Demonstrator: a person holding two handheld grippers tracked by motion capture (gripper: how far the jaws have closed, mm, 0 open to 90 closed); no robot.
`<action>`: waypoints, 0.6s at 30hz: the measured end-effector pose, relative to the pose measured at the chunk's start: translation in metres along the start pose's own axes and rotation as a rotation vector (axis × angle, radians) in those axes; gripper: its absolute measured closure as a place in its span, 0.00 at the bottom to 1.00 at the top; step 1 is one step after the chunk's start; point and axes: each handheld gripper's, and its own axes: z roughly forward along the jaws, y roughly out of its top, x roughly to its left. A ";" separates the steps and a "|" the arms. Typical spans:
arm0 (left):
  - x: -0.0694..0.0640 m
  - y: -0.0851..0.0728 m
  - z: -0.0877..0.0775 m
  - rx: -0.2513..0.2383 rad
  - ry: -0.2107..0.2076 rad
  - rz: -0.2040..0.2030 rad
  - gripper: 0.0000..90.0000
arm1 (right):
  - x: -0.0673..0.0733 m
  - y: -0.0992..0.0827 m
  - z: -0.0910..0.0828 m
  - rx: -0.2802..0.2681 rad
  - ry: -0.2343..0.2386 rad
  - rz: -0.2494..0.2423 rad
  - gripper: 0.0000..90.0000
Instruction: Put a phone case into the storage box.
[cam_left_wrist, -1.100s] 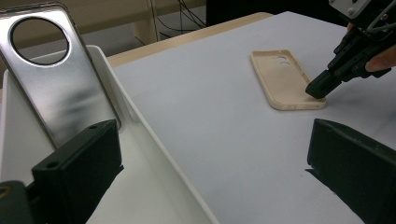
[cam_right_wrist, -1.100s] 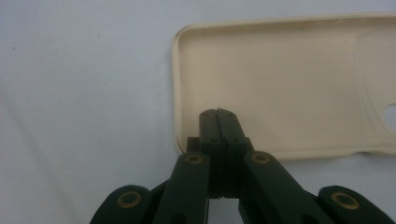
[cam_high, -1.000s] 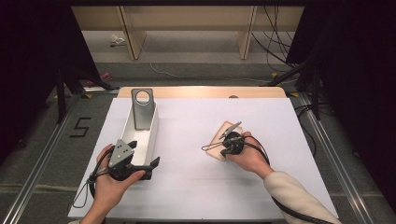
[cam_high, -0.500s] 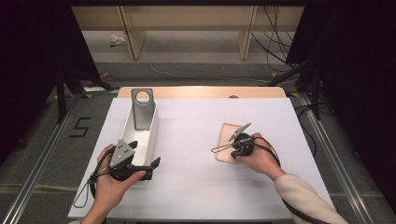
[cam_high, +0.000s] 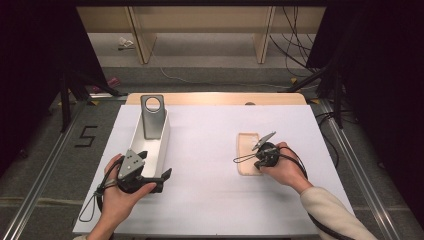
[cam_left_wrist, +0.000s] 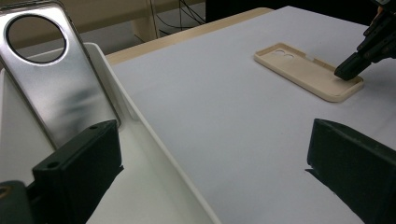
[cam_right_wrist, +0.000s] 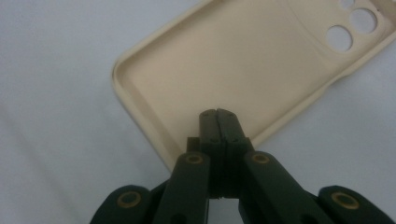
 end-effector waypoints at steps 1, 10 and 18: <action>0.000 0.000 0.000 0.001 0.001 0.002 0.03 | 0.000 0.000 0.000 0.000 -0.002 -0.001 1.00; 0.000 0.000 0.001 0.001 0.003 0.011 0.03 | -0.002 -0.001 0.000 0.006 -0.004 0.004 1.00; 0.001 -0.001 0.001 0.006 0.002 0.011 0.03 | -0.003 -0.001 -0.002 -0.006 -0.003 0.003 1.00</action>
